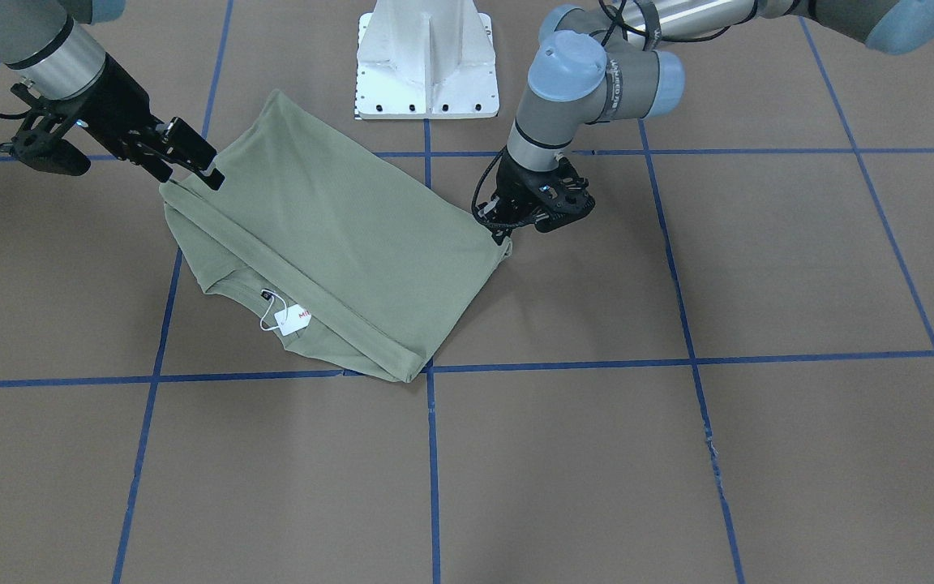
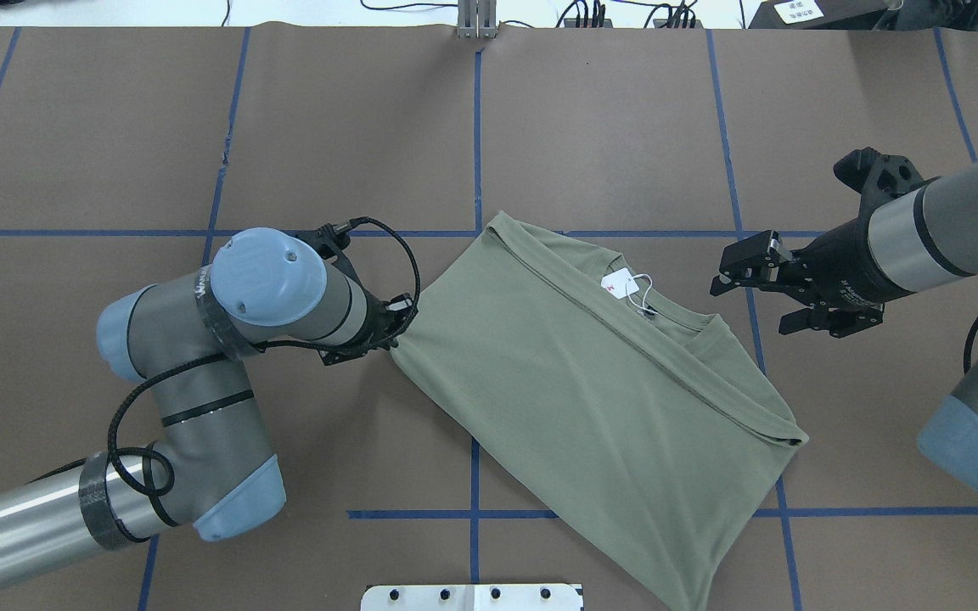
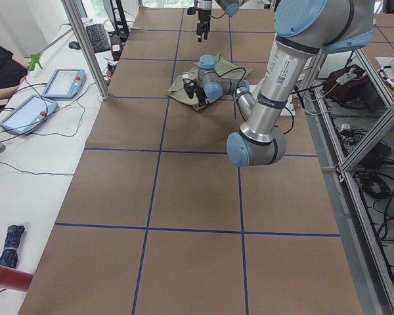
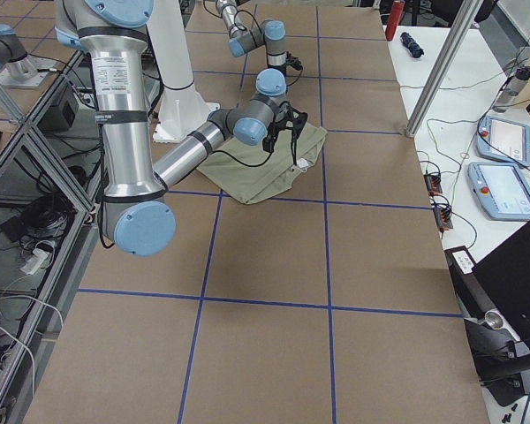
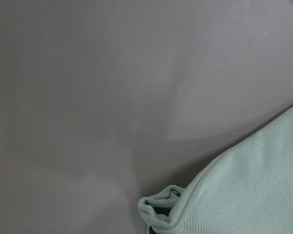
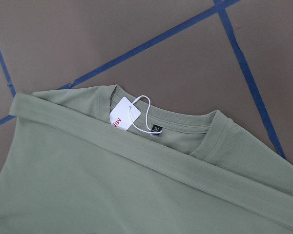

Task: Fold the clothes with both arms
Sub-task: 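Pull the corner with the left gripper to turn the shirt lengthwise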

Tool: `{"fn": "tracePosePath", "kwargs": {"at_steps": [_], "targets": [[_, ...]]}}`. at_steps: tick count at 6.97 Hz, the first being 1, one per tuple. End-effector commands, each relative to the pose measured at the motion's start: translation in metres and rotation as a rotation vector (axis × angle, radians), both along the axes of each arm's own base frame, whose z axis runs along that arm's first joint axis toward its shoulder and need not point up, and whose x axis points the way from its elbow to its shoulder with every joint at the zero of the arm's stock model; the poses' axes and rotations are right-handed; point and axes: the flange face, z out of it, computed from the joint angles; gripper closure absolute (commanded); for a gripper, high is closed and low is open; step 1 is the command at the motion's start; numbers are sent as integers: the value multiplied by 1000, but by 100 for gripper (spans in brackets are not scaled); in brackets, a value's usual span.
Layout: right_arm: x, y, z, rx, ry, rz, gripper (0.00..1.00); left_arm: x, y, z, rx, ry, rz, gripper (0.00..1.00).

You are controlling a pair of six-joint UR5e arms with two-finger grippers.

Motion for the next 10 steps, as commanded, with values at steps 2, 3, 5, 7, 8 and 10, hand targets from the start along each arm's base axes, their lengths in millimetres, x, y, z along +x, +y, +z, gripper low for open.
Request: {"fn": "tracePosePath", "kwargs": {"at_steps": [2,3,5,7,8,10], "targets": [[-1,0,-2,5,-3,0,0,-44,-88,34,151,-120,-50,100],[-1,0,-3,4,-4,0,0,-47,-118,35,187,-126,-62,100],[-3,-1,-5,19,-2,12,0,-29,-181,29,299,-182,-121,100],[-4,-2,-4,18,1,11,0,-4,-224,22,396,-105,-197,100],[-4,-2,-3,16,2,11,0,8,-237,-2,420,-85,-213,100],[-5,-1,-3,16,2,10,0,20,-247,-15,457,-45,-225,100]]}}
